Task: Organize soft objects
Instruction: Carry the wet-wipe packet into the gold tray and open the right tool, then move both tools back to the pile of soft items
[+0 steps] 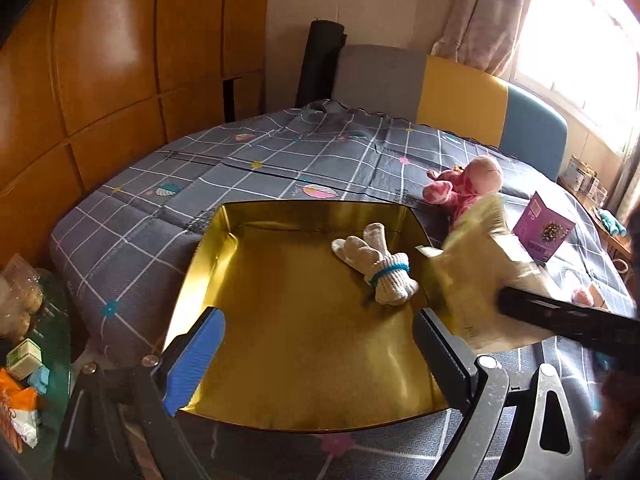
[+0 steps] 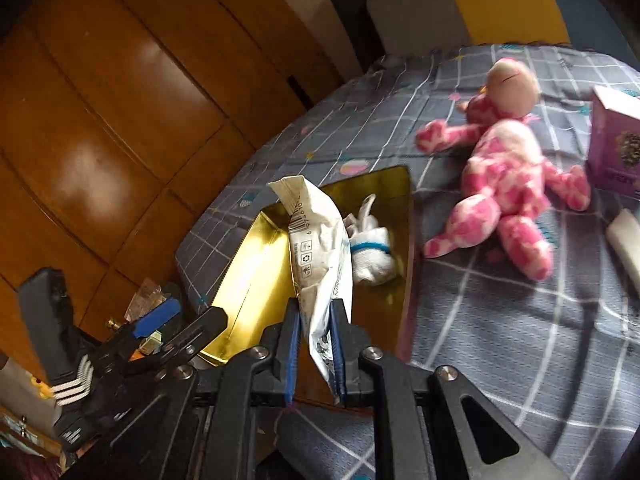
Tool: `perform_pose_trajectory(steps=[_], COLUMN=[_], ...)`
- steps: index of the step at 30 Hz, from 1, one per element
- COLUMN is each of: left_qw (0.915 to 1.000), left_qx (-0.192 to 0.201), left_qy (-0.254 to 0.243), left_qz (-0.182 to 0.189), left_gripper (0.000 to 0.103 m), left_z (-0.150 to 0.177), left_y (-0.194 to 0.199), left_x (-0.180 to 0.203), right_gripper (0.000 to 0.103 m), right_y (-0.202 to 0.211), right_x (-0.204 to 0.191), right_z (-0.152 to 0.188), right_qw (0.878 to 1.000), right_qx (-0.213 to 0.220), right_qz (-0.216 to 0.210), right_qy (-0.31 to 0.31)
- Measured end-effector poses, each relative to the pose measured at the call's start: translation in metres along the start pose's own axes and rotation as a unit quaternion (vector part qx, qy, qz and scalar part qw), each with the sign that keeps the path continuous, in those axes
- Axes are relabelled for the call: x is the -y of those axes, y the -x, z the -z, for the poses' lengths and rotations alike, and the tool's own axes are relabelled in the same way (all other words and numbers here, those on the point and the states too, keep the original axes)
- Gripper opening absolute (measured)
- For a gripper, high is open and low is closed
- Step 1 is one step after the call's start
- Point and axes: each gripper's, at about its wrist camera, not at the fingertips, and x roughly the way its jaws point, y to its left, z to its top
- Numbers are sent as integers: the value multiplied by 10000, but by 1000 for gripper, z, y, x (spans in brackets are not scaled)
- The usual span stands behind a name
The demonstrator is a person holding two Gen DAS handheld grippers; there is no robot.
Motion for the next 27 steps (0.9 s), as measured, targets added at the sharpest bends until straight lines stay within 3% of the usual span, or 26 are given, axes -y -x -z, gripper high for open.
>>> perform_pose_trajectory(steps=[6,8,13,17,19,23,24,26,27], left_qw=[9999,9998,9997,9998,9998,9996,9995,9995,9995], left_qx=[-33,-61,-45,-34,-7,43,43,39,34], left_qy=[125,163,158,158,155,69,32,-3,-16], left_qz=[40,31,-153,-154,-143,-255,-295,-322,-315], left_gripper=[96,96,96,97,100,102,102,102,103], left_z=[1,1,4,5,5,6,6,7,7], left_y=[-1,-2,-4,-4,-3,-1,-1,-1,0], left_x=[-13,-14,-15,-15,-14,-9,-7,-4,-2], right_gripper=[18,31,40,42,43,44,46,61,61], right_y=[-52,-56,-42,-19,-5,25,31,41,45], right_x=[-1,1,3,-9,-18,-31,-30,-24,-20], right_z=[4,7,10,12,15,25,27,32,34], right_qw=[9966,9963,9962,9918,9828,9535,9483,9393,9384], right_qx=[-422,-467,-309,107,440,1162,1310,1438,1455], right_qz=[668,699,783,1168,1591,2447,2588,2899,2946], right_qy=[240,191,209,514,830,1322,1291,1136,1067])
